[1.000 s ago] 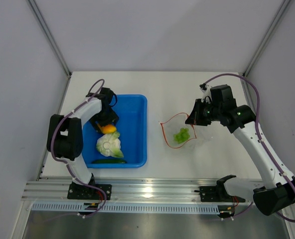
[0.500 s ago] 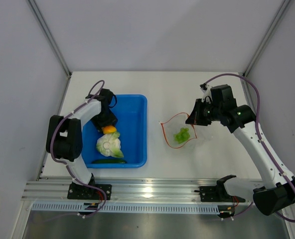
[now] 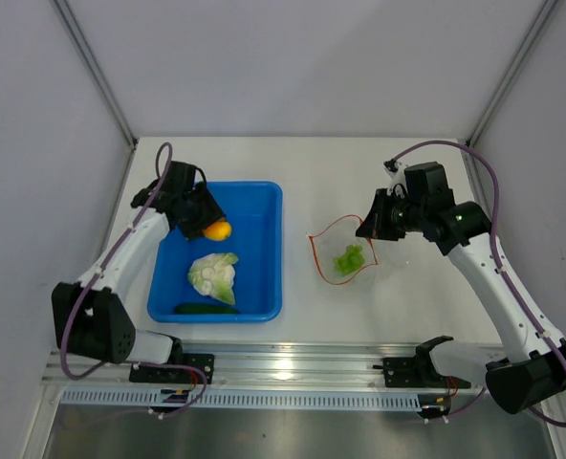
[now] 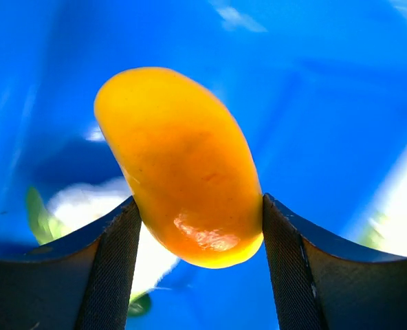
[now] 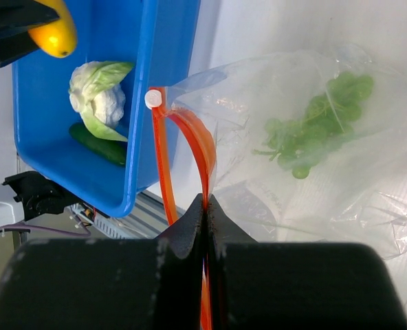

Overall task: Place the food in the zip-top bag and seal the zipper
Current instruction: Pick up the fake fruit from the bin, then place the fake fruit in the zipper food storage bag.

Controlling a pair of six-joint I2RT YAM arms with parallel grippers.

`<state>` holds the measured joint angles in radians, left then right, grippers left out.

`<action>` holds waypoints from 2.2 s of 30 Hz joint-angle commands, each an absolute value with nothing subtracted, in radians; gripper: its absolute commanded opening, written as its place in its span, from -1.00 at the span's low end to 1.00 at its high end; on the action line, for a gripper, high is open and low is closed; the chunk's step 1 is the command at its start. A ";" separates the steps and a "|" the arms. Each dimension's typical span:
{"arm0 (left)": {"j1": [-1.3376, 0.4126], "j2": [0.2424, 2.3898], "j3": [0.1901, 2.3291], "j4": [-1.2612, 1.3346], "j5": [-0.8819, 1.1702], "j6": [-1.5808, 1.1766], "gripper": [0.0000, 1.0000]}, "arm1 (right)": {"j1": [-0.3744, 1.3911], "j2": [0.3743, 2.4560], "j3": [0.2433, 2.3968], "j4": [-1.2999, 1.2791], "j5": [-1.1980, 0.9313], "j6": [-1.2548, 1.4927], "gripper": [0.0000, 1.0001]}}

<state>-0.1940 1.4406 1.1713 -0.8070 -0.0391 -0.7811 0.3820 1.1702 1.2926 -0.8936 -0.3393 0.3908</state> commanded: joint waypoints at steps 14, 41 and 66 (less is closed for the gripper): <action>-0.370 1.210 1.219 -0.572 0.572 -0.664 -0.99 | 0.377 1.135 1.258 -0.801 -0.386 0.413 -1.00; -0.672 1.612 1.523 -0.804 1.062 -0.661 -0.88 | 0.379 1.101 1.206 -0.787 -0.357 0.428 -1.00; -0.759 1.811 1.758 -0.883 0.836 -0.729 -0.53 | 0.379 1.074 1.180 -0.785 -0.379 0.419 -1.00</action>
<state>-0.7441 1.7855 1.6897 -0.8417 0.8646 -0.7410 0.3820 1.1000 1.1778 -0.8104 -0.3710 0.4175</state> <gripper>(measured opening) 0.672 0.006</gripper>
